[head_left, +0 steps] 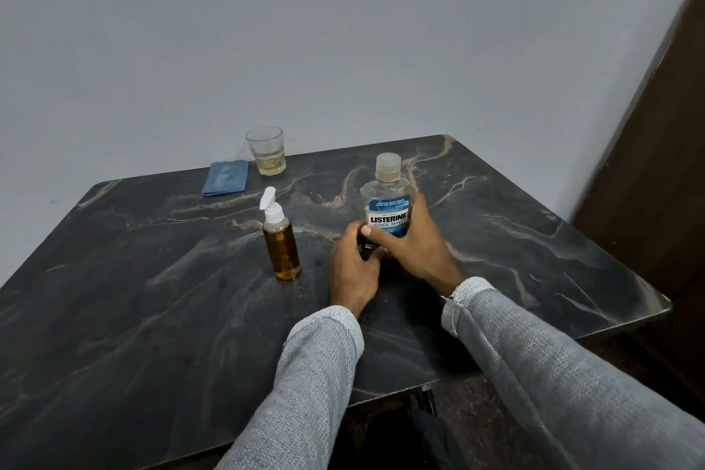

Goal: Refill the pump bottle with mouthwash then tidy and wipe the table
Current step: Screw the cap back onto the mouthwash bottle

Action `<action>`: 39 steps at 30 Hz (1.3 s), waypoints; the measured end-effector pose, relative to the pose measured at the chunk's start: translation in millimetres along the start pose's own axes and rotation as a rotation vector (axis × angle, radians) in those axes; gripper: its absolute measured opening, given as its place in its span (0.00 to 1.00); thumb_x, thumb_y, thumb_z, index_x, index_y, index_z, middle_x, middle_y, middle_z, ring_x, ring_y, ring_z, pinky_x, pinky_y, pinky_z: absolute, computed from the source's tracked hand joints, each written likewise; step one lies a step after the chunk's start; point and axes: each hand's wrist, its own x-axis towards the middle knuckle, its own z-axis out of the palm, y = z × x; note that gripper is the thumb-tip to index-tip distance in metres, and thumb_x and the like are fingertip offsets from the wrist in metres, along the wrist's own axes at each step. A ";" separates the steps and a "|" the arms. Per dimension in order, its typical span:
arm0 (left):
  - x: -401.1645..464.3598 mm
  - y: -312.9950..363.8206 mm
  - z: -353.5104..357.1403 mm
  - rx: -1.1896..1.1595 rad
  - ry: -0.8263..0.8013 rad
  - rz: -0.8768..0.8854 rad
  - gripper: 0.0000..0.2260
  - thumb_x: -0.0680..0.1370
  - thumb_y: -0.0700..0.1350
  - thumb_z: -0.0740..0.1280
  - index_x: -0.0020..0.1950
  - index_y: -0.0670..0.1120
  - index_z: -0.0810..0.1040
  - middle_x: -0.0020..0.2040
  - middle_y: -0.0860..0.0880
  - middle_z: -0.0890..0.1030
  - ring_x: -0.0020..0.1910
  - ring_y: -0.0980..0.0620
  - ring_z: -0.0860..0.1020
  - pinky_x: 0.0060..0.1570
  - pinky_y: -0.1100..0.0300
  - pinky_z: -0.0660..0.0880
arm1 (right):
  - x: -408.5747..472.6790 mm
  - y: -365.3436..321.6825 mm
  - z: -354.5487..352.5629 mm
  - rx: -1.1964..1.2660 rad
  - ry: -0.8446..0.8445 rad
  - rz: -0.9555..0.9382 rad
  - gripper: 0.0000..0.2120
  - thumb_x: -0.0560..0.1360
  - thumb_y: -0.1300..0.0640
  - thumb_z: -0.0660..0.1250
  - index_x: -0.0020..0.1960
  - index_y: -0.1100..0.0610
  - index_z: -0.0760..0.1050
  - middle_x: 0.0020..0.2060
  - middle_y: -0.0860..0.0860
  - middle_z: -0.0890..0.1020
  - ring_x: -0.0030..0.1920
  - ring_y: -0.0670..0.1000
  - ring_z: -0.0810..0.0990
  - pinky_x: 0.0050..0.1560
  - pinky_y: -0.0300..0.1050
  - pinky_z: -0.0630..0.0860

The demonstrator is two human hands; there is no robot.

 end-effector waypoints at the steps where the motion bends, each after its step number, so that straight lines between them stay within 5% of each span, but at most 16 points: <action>1: -0.1 -0.3 -0.3 -0.003 0.004 0.004 0.16 0.75 0.38 0.71 0.60 0.50 0.75 0.54 0.58 0.78 0.51 0.60 0.77 0.49 0.67 0.74 | -1.2 0.4 3.3 0.002 0.025 -0.002 0.32 0.66 0.46 0.77 0.61 0.45 0.61 0.52 0.37 0.77 0.51 0.31 0.77 0.47 0.25 0.71; 6: -0.3 0.2 0.1 -0.027 0.007 -0.005 0.18 0.75 0.36 0.69 0.56 0.57 0.73 0.47 0.65 0.76 0.46 0.68 0.75 0.41 0.74 0.73 | -2.7 -0.1 16.4 0.018 0.115 0.006 0.33 0.64 0.47 0.79 0.60 0.47 0.62 0.54 0.44 0.78 0.53 0.40 0.78 0.49 0.31 0.73; 11: 0.6 -1.6 0.4 -0.027 0.023 -0.004 0.17 0.75 0.32 0.67 0.59 0.49 0.75 0.53 0.55 0.79 0.48 0.66 0.75 0.42 0.78 0.72 | -5.9 2.0 21.0 0.000 0.163 -0.015 0.33 0.65 0.47 0.78 0.60 0.46 0.61 0.54 0.44 0.76 0.53 0.40 0.77 0.47 0.26 0.71; 19: -0.4 -0.8 0.2 -0.058 -0.012 0.001 0.18 0.74 0.33 0.69 0.58 0.52 0.76 0.51 0.57 0.80 0.50 0.60 0.79 0.52 0.60 0.79 | -5.3 5.6 19.1 -0.076 0.244 -0.002 0.34 0.63 0.47 0.76 0.64 0.54 0.65 0.53 0.48 0.74 0.53 0.46 0.76 0.52 0.41 0.75; 25: 0.4 -3.4 1.9 -0.049 0.005 0.019 0.19 0.71 0.40 0.75 0.57 0.53 0.75 0.53 0.55 0.79 0.54 0.58 0.77 0.56 0.57 0.77 | 2.0 17.3 -15.8 -0.172 0.288 0.042 0.35 0.61 0.41 0.79 0.59 0.52 0.66 0.54 0.48 0.78 0.54 0.47 0.78 0.53 0.45 0.78; 31: 1.3 -5.2 3.9 -0.029 0.015 0.022 0.17 0.72 0.42 0.75 0.57 0.53 0.75 0.52 0.55 0.79 0.53 0.57 0.77 0.57 0.55 0.77 | 10.4 34.4 -52.3 -0.071 0.435 0.110 0.30 0.65 0.50 0.80 0.56 0.50 0.63 0.50 0.45 0.77 0.50 0.45 0.78 0.40 0.25 0.71; 39: 3.4 -4.7 6.0 -0.001 0.030 0.014 0.16 0.73 0.42 0.74 0.58 0.51 0.75 0.53 0.55 0.79 0.53 0.56 0.77 0.57 0.58 0.76 | 19.9 49.3 -87.2 -0.201 0.503 0.162 0.28 0.65 0.46 0.79 0.57 0.54 0.71 0.53 0.48 0.82 0.50 0.48 0.81 0.50 0.42 0.76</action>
